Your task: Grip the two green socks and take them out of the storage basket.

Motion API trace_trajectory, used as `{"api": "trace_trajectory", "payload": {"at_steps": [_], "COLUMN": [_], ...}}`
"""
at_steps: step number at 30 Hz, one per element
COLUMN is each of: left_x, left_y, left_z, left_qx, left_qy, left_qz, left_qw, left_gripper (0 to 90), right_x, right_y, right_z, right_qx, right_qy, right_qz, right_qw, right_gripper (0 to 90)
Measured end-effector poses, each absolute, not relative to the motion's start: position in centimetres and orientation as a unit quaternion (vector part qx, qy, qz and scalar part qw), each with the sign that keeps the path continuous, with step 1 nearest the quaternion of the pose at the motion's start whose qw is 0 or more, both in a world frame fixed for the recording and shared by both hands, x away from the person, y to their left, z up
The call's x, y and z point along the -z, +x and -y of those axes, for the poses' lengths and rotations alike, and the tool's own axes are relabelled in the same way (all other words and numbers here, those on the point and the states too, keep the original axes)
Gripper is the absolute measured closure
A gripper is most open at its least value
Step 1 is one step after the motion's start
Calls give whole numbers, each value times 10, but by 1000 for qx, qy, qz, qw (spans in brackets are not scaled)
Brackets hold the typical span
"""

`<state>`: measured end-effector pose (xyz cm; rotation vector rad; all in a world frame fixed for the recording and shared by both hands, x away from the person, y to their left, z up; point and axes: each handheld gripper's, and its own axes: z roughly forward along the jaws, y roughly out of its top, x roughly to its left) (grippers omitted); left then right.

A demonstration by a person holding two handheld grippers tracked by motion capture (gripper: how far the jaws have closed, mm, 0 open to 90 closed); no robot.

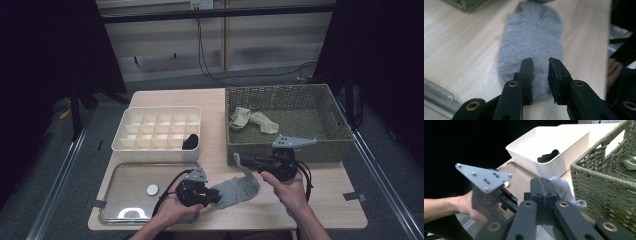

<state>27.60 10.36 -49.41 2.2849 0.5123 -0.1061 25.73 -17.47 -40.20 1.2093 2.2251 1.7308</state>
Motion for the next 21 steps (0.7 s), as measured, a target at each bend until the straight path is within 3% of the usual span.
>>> {"api": "trace_trajectory", "payload": {"at_steps": [3,15,21], "left_x": [495,499,486], "left_y": [282,294,296], "left_z": [-103,-90,-101], "left_qx": [29,20,26], "left_qy": [899,895,880], "left_qz": [-209,-196,-208], "left_qw": [383,400,426], "left_gripper": [691,697,705], "right_x": [400,386,383], "right_y": [256,254,257], "right_z": [178,172,159], "right_qx": [-567,-580,-583], "right_qy": [394,383,371], "right_qz": [-722,-718,-722], "right_qw": [41,46,40], "right_gripper": [900,900,900]}}
